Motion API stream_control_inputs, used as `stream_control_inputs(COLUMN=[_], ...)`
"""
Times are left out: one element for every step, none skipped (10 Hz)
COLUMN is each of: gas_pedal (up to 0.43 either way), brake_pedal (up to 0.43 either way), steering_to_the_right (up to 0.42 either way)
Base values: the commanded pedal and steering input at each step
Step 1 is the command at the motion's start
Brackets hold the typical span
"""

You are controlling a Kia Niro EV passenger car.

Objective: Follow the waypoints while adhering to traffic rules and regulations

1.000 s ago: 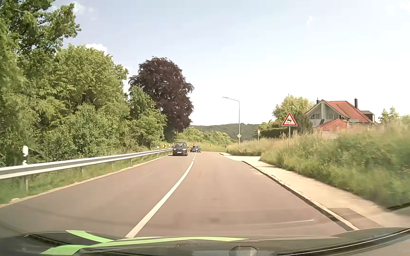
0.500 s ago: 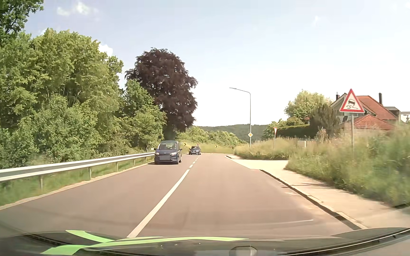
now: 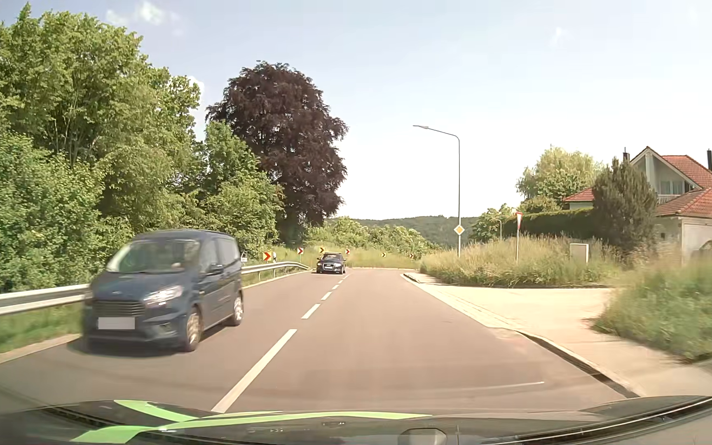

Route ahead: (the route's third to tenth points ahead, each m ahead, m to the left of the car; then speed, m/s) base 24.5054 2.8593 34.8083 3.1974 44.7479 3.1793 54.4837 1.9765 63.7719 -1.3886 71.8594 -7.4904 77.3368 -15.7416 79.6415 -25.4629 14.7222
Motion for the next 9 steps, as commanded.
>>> stream_control_inputs(gas_pedal=[0.0,0.0,0.0,0.0,0.0,0.0,0.0,0.0,0.0], brake_pedal=[0.0,0.0,0.0,0.0,0.018,0.073,0.11,0.116,0.122], steering_to_the_right=[-0.012,-0.012,-0.012,-0.012,-0.012,-0.012,-0.011,-0.011,-0.01])
